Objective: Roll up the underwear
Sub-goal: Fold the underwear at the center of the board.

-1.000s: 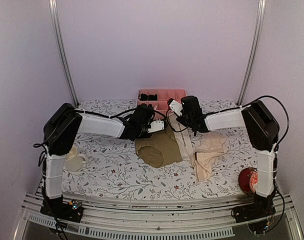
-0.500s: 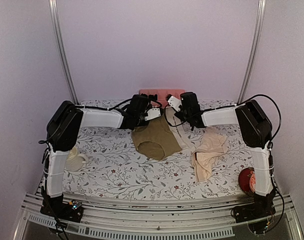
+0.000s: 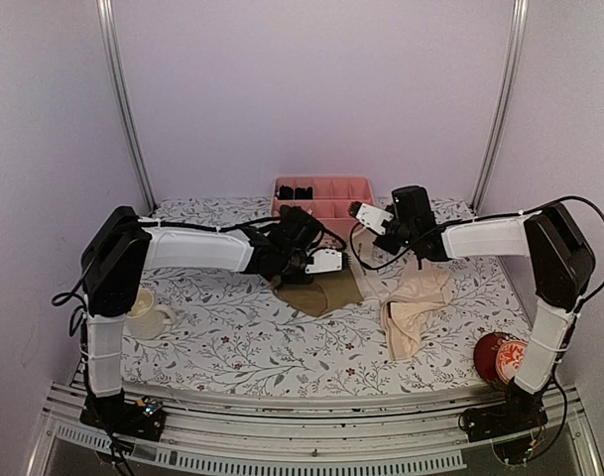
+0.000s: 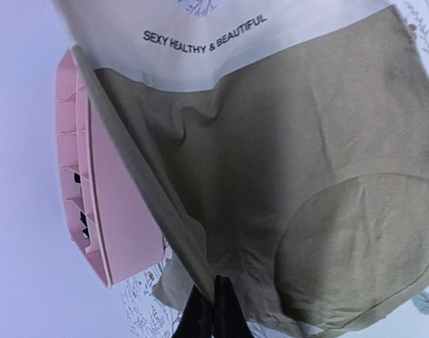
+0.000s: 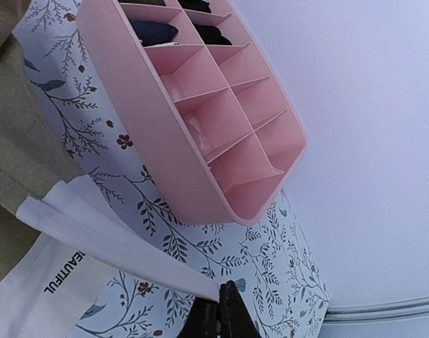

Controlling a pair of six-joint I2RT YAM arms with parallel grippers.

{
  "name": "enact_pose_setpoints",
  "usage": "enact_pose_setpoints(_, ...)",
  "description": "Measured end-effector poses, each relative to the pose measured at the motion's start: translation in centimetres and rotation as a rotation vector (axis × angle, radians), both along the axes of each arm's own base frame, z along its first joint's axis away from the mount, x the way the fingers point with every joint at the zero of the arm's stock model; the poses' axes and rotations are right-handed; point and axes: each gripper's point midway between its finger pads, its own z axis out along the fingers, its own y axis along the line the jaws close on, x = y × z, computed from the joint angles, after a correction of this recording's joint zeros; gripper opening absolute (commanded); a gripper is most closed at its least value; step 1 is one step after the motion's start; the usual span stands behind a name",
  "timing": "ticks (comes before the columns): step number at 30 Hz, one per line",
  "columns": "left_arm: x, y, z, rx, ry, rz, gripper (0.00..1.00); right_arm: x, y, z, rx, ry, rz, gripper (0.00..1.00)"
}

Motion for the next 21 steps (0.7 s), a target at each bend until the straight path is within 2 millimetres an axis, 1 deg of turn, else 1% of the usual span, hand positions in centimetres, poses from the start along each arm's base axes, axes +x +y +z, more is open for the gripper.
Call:
enact_pose_setpoints(2, -1.4, -0.9, -0.5, 0.000, 0.029, -0.022, 0.00, -1.0, -0.4, 0.3, -0.015, 0.019, 0.023, 0.02)
enact_pose_setpoints(4, -2.3, -1.2, -0.9, 0.005, 0.052, -0.035, 0.00, -1.9, -0.6, 0.1, -0.036, 0.048, 0.048, 0.02)
enact_pose_setpoints(7, -3.2, -1.3, -1.6, 0.013, 0.083, -0.042, 0.00, -3.2, -0.9, -1.5, -0.074, 0.115, 0.077, 0.02)
enact_pose_setpoints(10, -3.9, -1.1, -2.4, 0.027, 0.112, -0.044, 0.00, -5.2, -1.5, -4.0, -0.111, 0.205, 0.108, 0.02)
enact_pose_setpoints(12, -4.3, -1.0, -2.8, 0.031, 0.130, -0.048, 0.00, -6.6, -1.9, -5.4, -0.126, 0.263, 0.128, 0.02)
enact_pose_setpoints(13, -4.5, -0.9, -2.9, 0.033, 0.138, -0.050, 0.00, -7.1, -2.0, -5.8, -0.132, 0.281, 0.133, 0.02)
enact_pose_setpoints(15, -4.8, -0.9, -3.2, 0.034, 0.153, -0.058, 0.00, -7.8, -2.2, -6.4, -0.140, 0.312, 0.142, 0.02)
enact_pose_setpoints(21, -6.2, -1.3, -4.1, 0.023, 0.218, -0.087, 0.00, -8.8, -2.3, -7.0, -0.145, 0.359, 0.157, 0.02)
